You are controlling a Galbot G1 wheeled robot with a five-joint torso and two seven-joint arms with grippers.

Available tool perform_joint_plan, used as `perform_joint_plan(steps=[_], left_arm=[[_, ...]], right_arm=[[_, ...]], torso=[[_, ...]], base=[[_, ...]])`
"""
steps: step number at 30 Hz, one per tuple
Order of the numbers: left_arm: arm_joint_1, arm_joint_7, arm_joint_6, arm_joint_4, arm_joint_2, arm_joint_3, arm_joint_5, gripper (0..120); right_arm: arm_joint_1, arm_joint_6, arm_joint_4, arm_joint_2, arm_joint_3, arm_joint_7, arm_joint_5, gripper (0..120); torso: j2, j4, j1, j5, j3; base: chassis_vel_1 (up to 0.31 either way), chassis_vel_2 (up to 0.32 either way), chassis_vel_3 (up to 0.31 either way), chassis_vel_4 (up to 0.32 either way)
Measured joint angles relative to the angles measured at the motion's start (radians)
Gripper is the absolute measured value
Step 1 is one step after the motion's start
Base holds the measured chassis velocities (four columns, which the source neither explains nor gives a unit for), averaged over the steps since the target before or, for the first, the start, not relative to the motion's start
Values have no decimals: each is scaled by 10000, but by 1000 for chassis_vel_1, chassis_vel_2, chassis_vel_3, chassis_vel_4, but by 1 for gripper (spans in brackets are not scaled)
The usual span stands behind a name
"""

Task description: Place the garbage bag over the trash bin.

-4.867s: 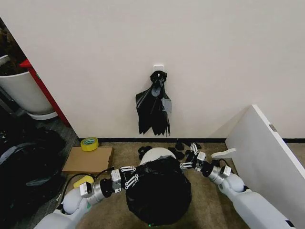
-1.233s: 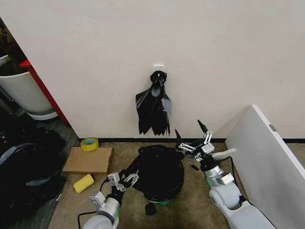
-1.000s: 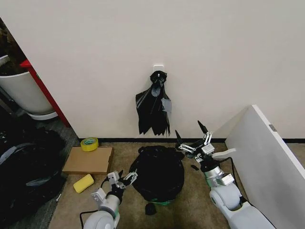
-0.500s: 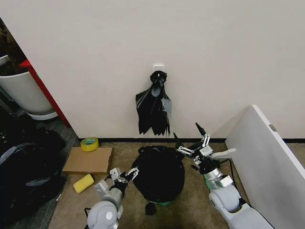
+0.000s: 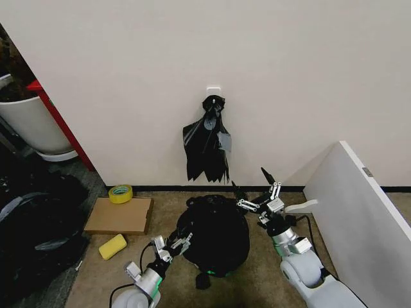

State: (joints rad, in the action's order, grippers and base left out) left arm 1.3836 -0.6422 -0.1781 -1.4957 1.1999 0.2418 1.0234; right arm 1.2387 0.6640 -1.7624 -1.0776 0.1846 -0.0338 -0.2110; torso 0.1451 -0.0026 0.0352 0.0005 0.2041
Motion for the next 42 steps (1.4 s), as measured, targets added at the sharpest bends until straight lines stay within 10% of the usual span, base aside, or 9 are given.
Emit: perform_joint_plan(steps=[31, 42], left_arm=[[-2832, -7804, 739, 4993, 136, 1214, 495, 100], [-3187, -8074, 469, 4690, 136, 1673, 236, 100]], right_arm=[[-48, -12, 287, -82, -259, 13, 91, 100], [-14, -87, 374, -145, -374, 230, 169, 100]], torso=[[0, 0, 0, 1, 0], [0, -1, 0, -1, 0]], base=[[0, 0, 0, 0], [0, 0, 0, 0]])
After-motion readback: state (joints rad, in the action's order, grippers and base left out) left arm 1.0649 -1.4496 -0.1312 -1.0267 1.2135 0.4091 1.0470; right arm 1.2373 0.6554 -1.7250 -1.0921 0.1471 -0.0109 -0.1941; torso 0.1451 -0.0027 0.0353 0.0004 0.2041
